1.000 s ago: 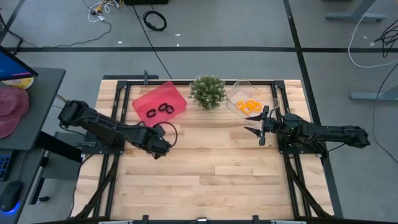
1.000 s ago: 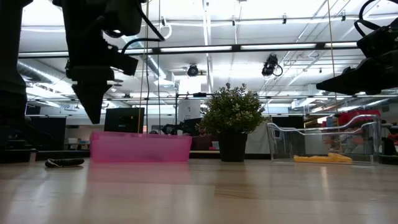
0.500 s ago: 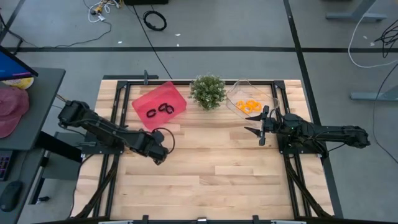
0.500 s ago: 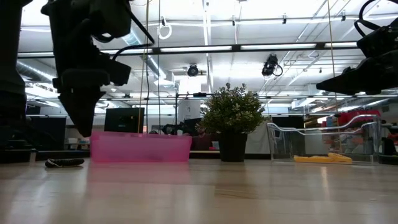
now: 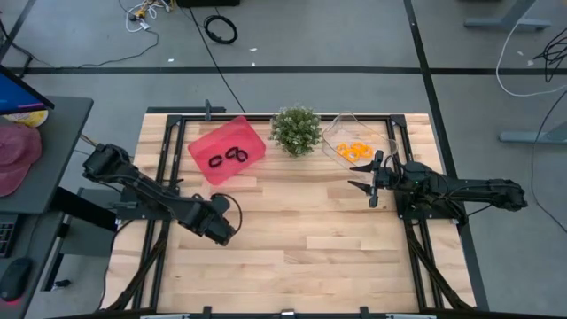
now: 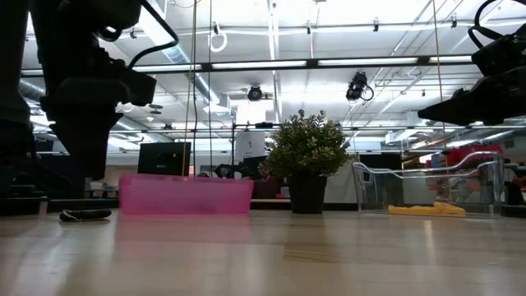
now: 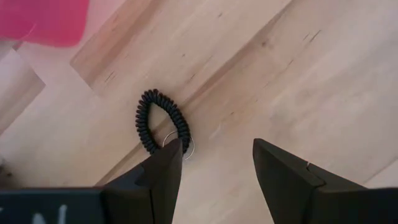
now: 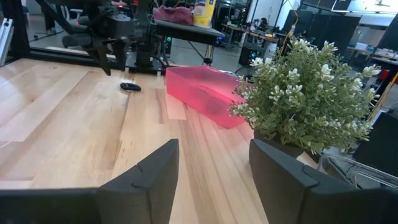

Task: Sort spring keychains
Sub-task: Put the black spring keychain into the pink bin

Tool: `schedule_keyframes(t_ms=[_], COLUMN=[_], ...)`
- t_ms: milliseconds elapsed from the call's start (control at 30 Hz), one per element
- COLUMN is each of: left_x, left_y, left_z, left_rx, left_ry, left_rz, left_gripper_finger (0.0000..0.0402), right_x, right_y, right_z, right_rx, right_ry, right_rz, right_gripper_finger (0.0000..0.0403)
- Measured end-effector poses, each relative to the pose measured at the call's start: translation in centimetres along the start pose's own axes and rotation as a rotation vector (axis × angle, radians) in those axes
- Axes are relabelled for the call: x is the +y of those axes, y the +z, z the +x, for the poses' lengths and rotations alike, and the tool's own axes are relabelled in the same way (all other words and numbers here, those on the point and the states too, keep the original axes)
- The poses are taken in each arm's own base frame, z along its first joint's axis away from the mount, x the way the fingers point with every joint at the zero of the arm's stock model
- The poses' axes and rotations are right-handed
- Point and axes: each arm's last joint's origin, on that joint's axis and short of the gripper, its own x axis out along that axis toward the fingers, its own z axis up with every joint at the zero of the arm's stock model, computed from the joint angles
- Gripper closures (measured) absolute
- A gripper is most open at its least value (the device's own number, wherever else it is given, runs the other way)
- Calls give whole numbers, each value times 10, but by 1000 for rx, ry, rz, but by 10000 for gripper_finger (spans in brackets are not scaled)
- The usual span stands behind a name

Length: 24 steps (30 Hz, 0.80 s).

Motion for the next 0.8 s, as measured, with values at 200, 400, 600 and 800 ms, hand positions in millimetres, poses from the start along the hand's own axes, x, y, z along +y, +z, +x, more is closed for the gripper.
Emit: schedule_keyframes(t_ms=[200, 400, 600, 800], left_x=[4, 25, 29, 21], left_y=[-8, -22, -25, -20], left_z=[7, 36, 50, 45], left_rx=[-9, 30, 31, 13], left_ry=[28, 99, 40, 6], left_rz=[-34, -68, -95, -97], left_gripper_finger=[200, 206, 217, 223], right_x=[0, 0, 0, 0], right_y=[0, 0, 0, 0], right_z=[0, 0, 0, 0], right_rx=[0, 0, 0, -1], right_ry=[0, 0, 0, 0], right_rz=[0, 0, 0, 0], right_gripper_finger=[204, 204, 204, 204])
